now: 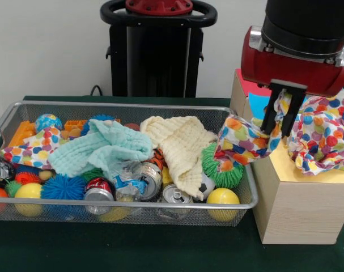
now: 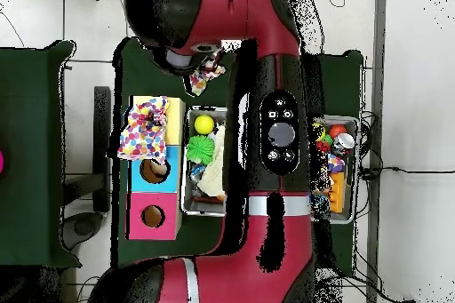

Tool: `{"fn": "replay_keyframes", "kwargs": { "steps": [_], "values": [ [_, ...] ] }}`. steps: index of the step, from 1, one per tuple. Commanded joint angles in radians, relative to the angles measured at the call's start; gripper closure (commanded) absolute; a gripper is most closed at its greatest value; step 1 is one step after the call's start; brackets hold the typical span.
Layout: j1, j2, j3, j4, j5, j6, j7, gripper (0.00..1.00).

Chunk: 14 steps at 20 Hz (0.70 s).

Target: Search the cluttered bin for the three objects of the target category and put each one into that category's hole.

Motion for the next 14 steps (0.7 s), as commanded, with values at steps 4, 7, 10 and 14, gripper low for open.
{"fn": "replay_keyframes", "kwargs": {
  "steps": [4, 7, 10, 14],
  "values": [
    [0.01, 0.027, -0.055, 0.159, 0.061, -0.003, 0.288, 1.0],
    [0.019, 0.025, -0.069, 0.175, 0.077, -0.027, 0.302, 1.0],
    [0.026, 0.026, -0.078, 0.189, 0.098, -0.05, 0.322, 1.0],
    [0.035, 0.032, -0.087, 0.207, 0.128, -0.08, 0.348, 1.0]
  ]
}}
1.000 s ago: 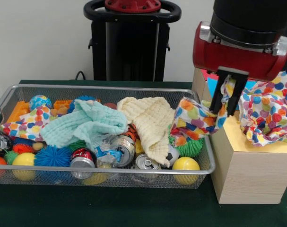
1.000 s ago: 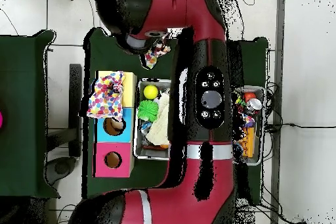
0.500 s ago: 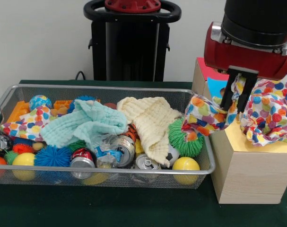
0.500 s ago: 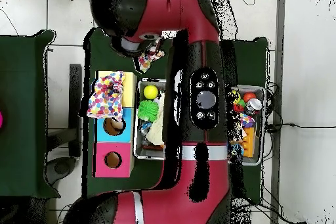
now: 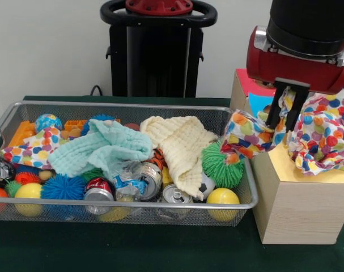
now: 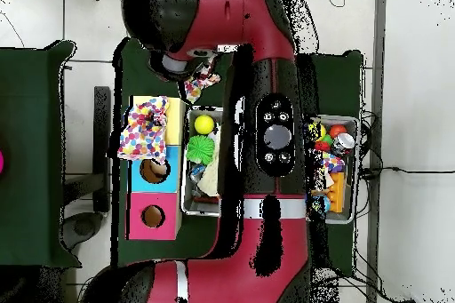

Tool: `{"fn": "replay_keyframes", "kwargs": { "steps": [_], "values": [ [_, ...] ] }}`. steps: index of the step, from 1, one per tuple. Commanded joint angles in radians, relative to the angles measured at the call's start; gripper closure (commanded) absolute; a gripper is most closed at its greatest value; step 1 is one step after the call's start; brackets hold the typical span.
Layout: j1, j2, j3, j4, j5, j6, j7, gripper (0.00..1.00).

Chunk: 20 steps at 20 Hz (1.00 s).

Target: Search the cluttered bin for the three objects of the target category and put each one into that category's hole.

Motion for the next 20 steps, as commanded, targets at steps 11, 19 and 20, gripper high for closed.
{"fn": "replay_keyframes", "kwargs": {
  "steps": [11, 19, 20],
  "values": [
    [0.024, 0.051, -0.018, 0.246, 0.155, -0.222, 0.356, 1.0],
    [0.031, 0.071, -0.014, 0.31, 0.214, -0.318, 0.346, 1.0],
    [0.029, 0.074, -0.011, 0.312, 0.224, -0.31, 0.334, 1.0]
  ]
}}
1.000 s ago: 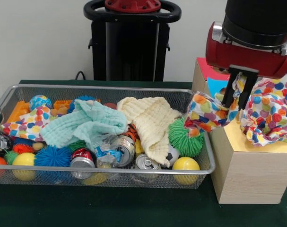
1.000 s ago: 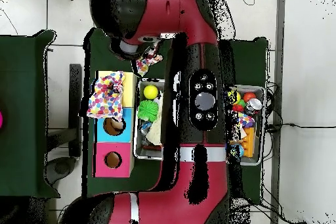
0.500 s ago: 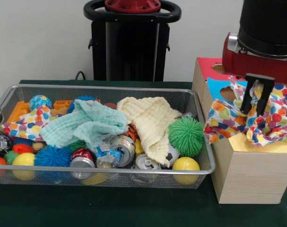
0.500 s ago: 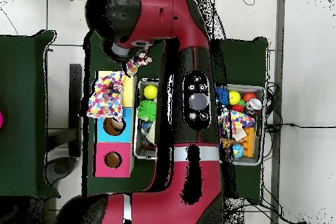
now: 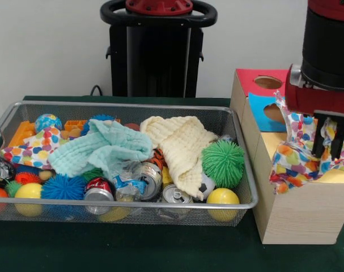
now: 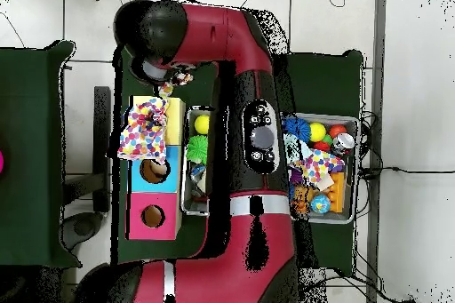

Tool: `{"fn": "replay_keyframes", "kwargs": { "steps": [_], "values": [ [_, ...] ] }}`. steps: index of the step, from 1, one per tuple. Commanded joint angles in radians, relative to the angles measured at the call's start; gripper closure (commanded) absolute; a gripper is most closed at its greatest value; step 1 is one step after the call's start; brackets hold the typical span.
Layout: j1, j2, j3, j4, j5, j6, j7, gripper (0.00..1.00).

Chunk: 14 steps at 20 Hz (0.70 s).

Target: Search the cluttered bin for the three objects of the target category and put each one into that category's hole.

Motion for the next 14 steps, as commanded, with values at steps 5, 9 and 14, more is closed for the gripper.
{"fn": "replay_keyframes", "kwargs": {
  "steps": [5, 9, 14],
  "values": [
    [0.003, 0.089, 0.013, 0.145, 0.085, 0.047, 0.213, 1.0],
    [-0.005, 0.079, 0.024, 0.142, 0.118, 0.132, 0.177, 1.0],
    [-0.007, 0.08, 0.022, 0.117, 0.137, 0.236, 0.16, 1.0]
  ]
}}
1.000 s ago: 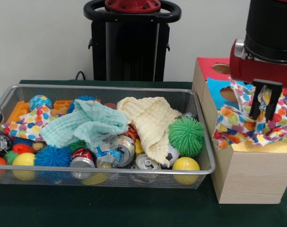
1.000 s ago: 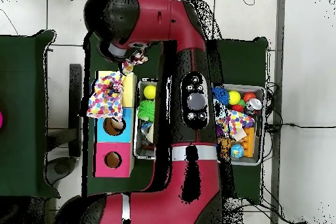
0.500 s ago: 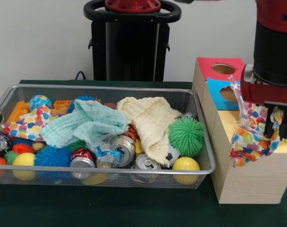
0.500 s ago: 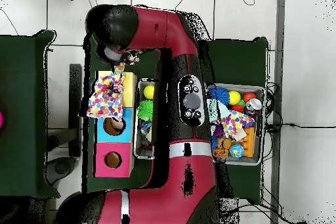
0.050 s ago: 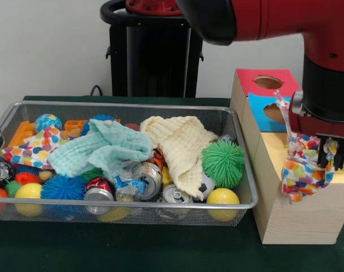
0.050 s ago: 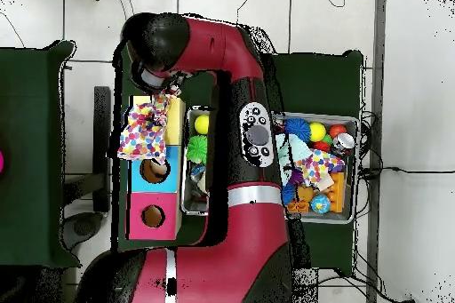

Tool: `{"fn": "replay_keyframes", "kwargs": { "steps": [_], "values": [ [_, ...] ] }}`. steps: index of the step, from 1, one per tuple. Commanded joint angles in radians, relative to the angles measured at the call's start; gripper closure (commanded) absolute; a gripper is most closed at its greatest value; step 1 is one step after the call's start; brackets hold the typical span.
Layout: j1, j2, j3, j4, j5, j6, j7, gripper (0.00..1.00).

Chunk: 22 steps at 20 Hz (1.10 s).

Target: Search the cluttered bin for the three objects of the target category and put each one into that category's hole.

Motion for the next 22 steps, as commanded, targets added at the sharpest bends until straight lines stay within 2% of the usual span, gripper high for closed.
{"fn": "replay_keyframes", "kwargs": {
  "steps": [1, 6, 13, 22],
  "values": [
    [-0.013, 0.017, 0.022, 0.09, 0.045, 0.206, 0.158, 1.0],
    [-0.018, 0.03, 0.035, 0.069, 0.063, 0.268, 0.137, 1.0],
    [-0.018, 0.031, 0.045, 0.077, 0.082, 0.273, 0.11, 1.0],
    [-0.017, 0.088, 0.083, 0.07, 0.093, 0.12, 0.017, 1.0]
  ]
}}
